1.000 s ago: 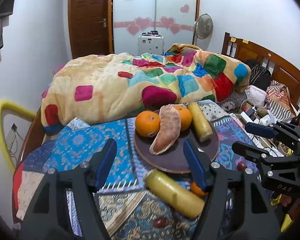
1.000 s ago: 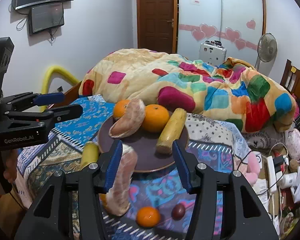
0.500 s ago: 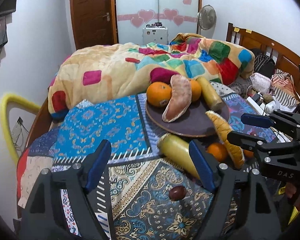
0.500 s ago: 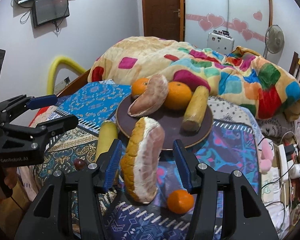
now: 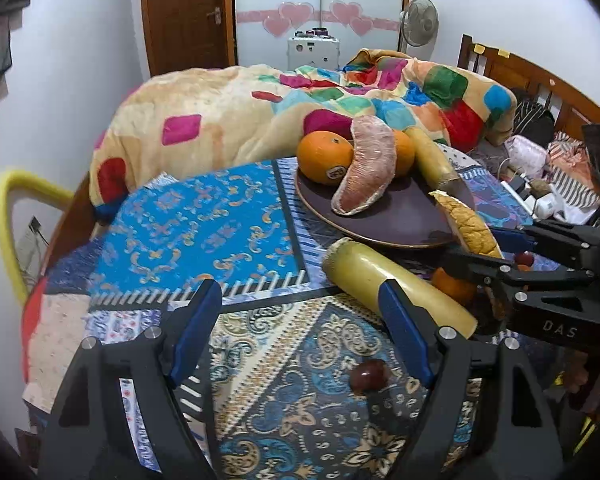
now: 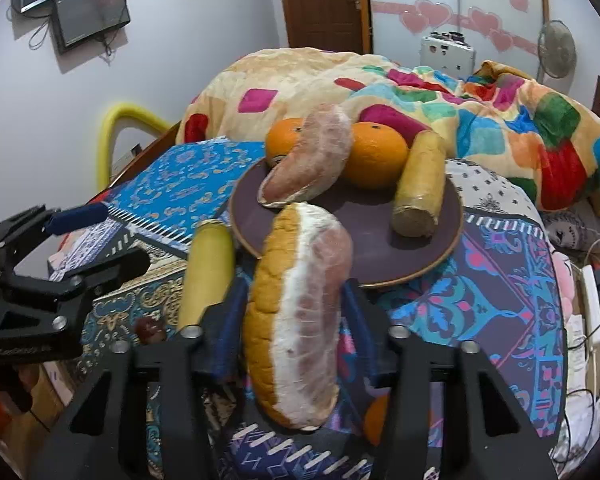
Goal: Organize fruits
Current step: 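Grasp the peeled pomelo half with the right tool while the left tool grasps the yellow bottle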
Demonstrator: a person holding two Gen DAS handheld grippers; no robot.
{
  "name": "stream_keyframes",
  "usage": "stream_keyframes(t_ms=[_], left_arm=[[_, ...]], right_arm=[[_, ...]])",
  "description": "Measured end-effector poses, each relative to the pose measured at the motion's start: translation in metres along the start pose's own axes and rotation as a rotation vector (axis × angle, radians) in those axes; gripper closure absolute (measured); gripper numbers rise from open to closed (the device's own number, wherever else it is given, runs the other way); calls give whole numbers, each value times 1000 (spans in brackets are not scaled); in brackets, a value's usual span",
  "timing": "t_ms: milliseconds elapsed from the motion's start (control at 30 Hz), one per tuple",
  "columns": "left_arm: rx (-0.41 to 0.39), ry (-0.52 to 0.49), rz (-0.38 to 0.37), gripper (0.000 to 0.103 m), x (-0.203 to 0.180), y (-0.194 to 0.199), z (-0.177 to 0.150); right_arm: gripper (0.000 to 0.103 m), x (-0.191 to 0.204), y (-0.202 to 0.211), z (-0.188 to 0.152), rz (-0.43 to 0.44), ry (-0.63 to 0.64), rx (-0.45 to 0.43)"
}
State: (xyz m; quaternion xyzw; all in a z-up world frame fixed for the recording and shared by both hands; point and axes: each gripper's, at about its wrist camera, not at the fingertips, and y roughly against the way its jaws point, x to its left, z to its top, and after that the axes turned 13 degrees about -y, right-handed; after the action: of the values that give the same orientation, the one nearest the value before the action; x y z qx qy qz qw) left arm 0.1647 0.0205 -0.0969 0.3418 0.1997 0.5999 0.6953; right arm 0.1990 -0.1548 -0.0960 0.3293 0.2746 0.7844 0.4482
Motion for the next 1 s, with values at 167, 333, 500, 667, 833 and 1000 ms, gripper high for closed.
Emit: stream_keyframes(t_ms=[167, 333, 500, 667, 833, 1000], left_arm=[[2, 24, -44, 22, -6, -2, 6], [27, 1, -77, 22, -23, -8, 13], [68, 13, -123, 22, -36, -24, 17], [77, 25, -102, 22, -39, -35, 20], [99, 64, -83, 22, -26, -49, 21], [139, 115, -160, 37, -13, -62, 19]], right_arm=[[73, -5, 11, 0, 36, -19, -7], [80, -14, 22, 0, 31, -24, -28], [80, -21, 26, -1, 9, -15, -33], [80, -30, 28, -1, 23, -22, -27], [79, -34, 27, -1, 35, -24, -23], [79, -35, 27, -1, 44, -26, -29]])
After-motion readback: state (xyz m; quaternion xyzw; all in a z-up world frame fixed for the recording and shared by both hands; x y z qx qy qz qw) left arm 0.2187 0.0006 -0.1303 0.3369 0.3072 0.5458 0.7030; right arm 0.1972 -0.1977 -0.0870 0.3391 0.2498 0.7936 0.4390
